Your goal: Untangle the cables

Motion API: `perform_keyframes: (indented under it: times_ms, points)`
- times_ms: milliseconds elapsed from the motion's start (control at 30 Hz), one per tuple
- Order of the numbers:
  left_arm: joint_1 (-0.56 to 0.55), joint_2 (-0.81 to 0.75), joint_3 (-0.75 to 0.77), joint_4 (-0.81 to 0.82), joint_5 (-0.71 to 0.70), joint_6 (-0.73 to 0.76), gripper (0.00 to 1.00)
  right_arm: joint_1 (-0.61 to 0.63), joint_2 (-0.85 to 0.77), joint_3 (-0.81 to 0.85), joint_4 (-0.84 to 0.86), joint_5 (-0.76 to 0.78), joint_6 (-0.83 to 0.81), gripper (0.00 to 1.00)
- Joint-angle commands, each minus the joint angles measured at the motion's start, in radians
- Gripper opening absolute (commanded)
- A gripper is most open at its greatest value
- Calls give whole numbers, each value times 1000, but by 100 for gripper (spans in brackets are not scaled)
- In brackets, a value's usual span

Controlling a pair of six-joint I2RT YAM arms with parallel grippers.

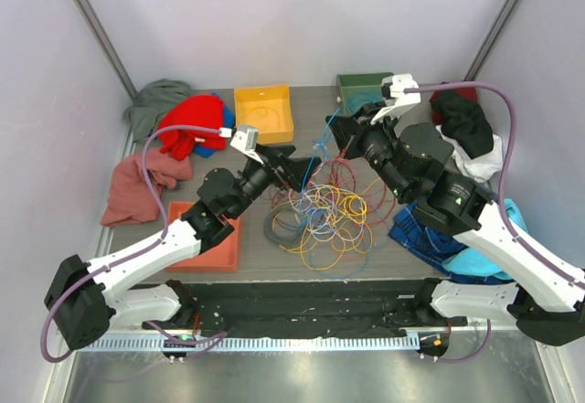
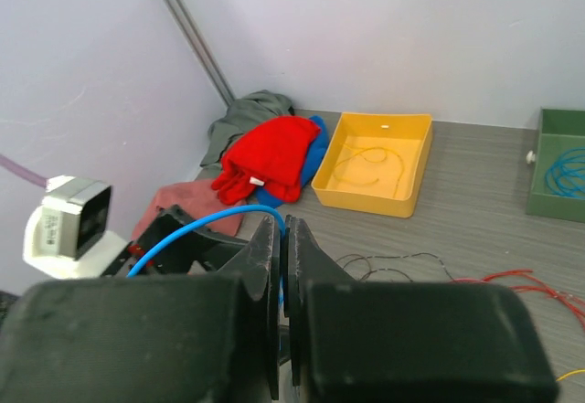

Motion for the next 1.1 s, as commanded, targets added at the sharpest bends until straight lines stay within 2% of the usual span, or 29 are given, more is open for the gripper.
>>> perform_keyframes:
  times_ms: [0,133,233,267,333,367,500,567,700,800,967,1067]
  points:
    - [2,21,47,101,19,16,99,1,-28,34,28,-58,41,1]
    - [3,62,70,110,-16,36,99,1,-28,45,21,-106,70,1]
    - [2,93,87,138,-30,46,88,2,-37,45,19,-132,87,1]
    - [2,108,92,149,-20,44,68,2,-40,41,19,-134,91,1]
    - [3,125,121,155,-3,50,38,2,-52,35,19,-129,91,1]
    - [3,133,135,130,-21,50,1,2,-57,28,18,-123,85,1]
    - [32,175,236,-176,-108,47,0,1,-84,33,1,-52,47,1]
    - [77,189,221,-302,-106,-33,0,2,-103,47,4,-9,10,1]
    - [240,214,97,-345,-24,-225,0,2,-115,80,1,57,-49,1]
    - [296,235,48,-417,-17,-295,0,2,-121,107,1,95,-86,1]
    - [315,301,70,-598,-12,-326,0,1,-120,139,2,124,-122,1]
    - [315,330,92,-637,17,-329,0,2,-112,134,4,144,-140,1]
